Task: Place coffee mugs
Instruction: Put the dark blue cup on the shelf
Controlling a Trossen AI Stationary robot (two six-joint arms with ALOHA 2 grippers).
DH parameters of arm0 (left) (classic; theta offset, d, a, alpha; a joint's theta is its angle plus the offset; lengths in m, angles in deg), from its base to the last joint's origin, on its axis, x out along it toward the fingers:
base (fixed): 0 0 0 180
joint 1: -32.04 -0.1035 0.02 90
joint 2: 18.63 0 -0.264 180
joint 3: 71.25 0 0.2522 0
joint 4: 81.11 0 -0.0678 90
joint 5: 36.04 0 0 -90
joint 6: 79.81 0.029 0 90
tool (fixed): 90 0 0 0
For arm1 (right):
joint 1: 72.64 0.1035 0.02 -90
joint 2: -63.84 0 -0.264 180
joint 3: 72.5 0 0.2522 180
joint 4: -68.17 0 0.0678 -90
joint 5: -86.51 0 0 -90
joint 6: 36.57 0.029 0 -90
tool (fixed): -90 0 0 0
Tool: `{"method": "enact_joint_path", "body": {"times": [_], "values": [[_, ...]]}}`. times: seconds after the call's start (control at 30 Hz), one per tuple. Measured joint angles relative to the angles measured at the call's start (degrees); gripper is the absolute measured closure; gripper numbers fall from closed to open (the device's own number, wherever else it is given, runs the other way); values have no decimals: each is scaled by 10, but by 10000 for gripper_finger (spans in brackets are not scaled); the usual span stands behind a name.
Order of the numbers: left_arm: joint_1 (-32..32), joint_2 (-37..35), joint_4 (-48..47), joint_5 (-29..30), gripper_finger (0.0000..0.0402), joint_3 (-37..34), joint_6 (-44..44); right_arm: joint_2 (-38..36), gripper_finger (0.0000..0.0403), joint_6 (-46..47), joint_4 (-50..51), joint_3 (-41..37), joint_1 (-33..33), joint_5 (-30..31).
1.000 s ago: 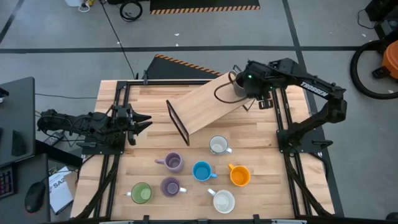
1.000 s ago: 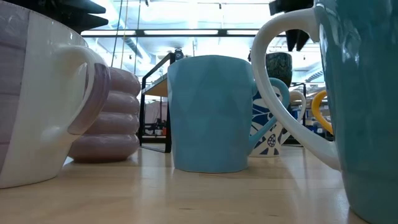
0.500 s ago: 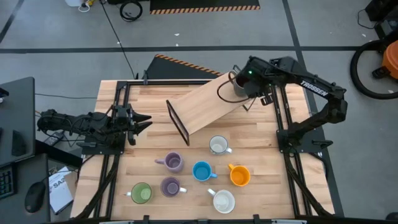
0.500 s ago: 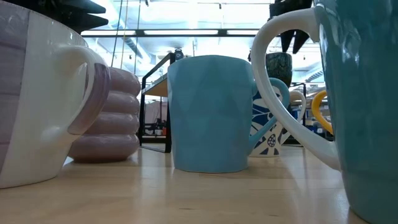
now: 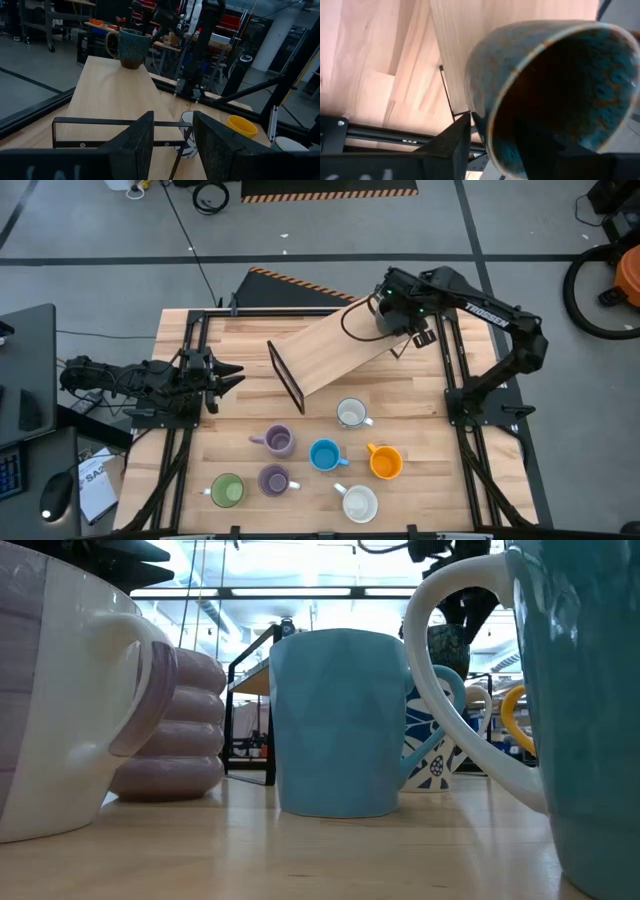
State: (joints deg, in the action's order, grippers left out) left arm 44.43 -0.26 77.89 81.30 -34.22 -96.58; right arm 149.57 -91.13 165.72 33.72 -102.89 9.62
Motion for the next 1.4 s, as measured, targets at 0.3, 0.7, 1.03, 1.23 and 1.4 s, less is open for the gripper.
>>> {"method": "enact_joint_path", "body": {"times": [0.3, 0.7, 1.03, 1.23, 1.4], "values": [[0, 0, -3, 0, 260, 0, -1, 14, 332, -15, -6, 0, -7, -19], [0, 0, -3, 0, 260, 0, -6, 14, 348, 12, -14, 0, -6, -44], [0, 0, -3, 0, 260, 0, -6, 14, 349, 79, -42, 26, -16, -87], [0, 0, -3, 0, 260, 0, -6, 14, 349, 67, -83, 29, -24, -82], [0, 0, -3, 0, 260, 0, -6, 13, 350, 43, -135, 29, -29, -84]]}}
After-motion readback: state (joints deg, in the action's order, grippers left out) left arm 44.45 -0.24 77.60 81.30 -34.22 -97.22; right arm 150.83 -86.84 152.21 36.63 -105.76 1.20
